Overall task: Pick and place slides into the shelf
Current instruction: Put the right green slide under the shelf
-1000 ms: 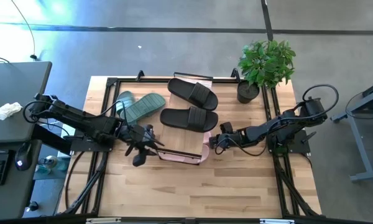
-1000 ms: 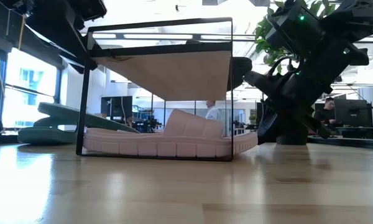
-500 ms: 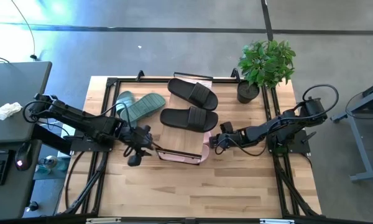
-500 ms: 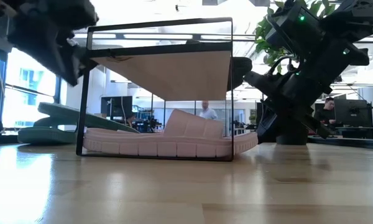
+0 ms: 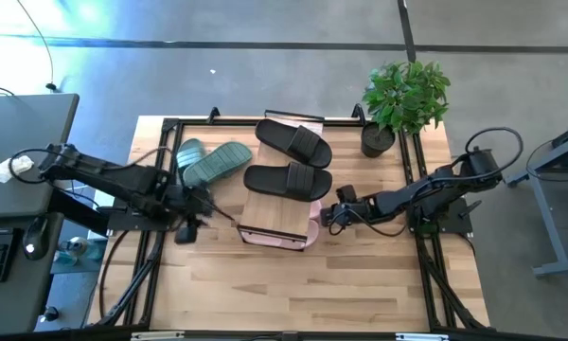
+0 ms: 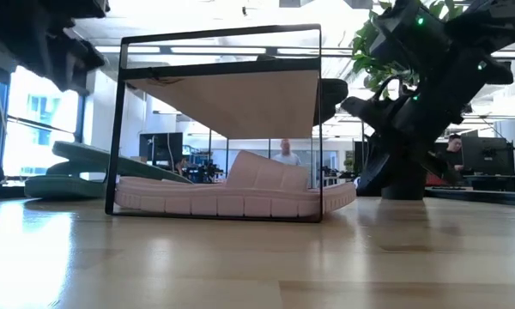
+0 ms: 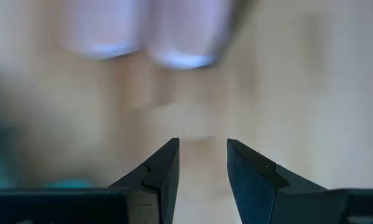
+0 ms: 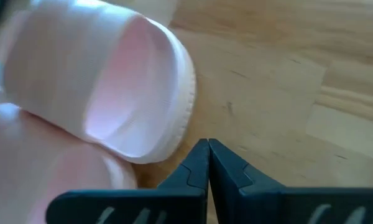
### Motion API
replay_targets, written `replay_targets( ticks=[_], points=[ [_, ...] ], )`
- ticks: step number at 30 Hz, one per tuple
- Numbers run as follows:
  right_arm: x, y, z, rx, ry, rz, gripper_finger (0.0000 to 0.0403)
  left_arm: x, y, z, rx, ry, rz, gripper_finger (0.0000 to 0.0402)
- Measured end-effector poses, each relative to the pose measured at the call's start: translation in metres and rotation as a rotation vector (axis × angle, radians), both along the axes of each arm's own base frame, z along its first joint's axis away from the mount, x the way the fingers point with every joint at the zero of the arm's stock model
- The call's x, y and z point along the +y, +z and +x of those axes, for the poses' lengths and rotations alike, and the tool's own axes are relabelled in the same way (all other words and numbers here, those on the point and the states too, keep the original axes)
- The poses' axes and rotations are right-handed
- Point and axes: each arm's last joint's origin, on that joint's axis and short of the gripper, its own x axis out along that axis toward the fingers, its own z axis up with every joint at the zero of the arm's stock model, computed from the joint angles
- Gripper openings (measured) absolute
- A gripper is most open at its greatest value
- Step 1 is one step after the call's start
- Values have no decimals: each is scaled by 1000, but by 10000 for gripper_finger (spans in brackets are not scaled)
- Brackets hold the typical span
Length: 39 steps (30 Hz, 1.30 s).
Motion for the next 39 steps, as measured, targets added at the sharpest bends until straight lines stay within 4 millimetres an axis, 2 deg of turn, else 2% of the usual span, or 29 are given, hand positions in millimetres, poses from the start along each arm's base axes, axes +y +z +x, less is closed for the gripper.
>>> replay_targets(
  ticks=[4,6,9,13,17,24,29,35,39],
  points=[
    [0,9,-4,-5,14,-20,0,11,24,-16,61,144,279,117],
    [1,13,-9,6,21,-29,0,14,29,-20,88,149,406,117],
    [5,18,-16,35,36,-45,0,17,25,-19,131,62,550,117],
    [10,24,-27,72,54,-89,0,18,7,-17,234,-28,668,117],
    [16,28,-33,78,71,-123,0,17,-11,-8,245,-17,663,118],
    [19,32,-37,70,85,-135,0,13,-29,15,274,3,607,118],
    [19,33,-37,80,108,-155,0,13,-49,28,399,76,639,124],
    [19,32,-37,88,126,-169,0,11,-76,42,502,222,646,188],
    [20,32,-37,93,146,-163,0,10,-81,44,494,348,598,239]
  ],
)
